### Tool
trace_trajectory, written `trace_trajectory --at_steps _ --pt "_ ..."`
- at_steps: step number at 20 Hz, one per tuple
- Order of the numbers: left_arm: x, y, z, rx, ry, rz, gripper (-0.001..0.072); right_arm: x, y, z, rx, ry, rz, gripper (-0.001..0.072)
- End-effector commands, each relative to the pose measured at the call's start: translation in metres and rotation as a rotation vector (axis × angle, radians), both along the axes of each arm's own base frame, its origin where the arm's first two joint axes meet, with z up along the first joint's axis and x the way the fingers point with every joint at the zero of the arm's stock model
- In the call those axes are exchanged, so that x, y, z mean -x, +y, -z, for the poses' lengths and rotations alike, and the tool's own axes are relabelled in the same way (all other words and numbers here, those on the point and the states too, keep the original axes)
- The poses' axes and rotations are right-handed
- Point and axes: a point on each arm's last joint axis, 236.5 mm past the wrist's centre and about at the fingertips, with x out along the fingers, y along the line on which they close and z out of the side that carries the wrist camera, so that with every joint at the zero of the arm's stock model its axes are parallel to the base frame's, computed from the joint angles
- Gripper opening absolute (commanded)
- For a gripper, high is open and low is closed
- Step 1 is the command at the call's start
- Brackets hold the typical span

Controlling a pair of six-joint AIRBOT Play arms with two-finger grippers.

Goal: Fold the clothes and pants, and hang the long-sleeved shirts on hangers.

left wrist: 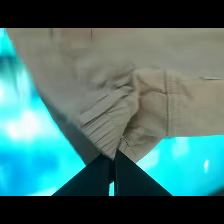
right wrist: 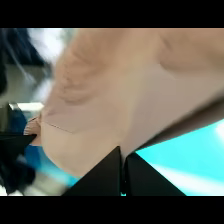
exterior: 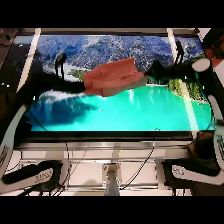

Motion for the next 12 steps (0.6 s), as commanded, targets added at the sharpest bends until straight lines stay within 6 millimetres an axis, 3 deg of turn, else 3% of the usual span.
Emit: trace_trajectory --at_steps 1,4,6,8,12 --pt "0.076 0.016 0.035 -0.036 0.075 0.003 0.0003 0.075 0.004 0.035 -0.017 0.156 -0.003 0.0011" --pt "0.119 0.021 0.046 -0.036 0.088 0.011 0.0003 0.131 0.01 0.063 -0.042 0.304 -0.017 0.0011" --pt "0.135 0.016 0.04 -0.014 0.082 0.015 0.0003 0.154 0.014 0.067 -0.055 0.362 -0.039 0.0011" --pt "0.138 0.008 0.029 0.011 0.063 0.011 0.0003 0.155 0.019 0.058 -0.05 0.339 -0.066 0.0011" --pt "0.132 -0.019 0.007 0.177 0.082 -0.07 0.0003 0.122 0.033 0.024 0.008 0.214 -0.126 0.001"
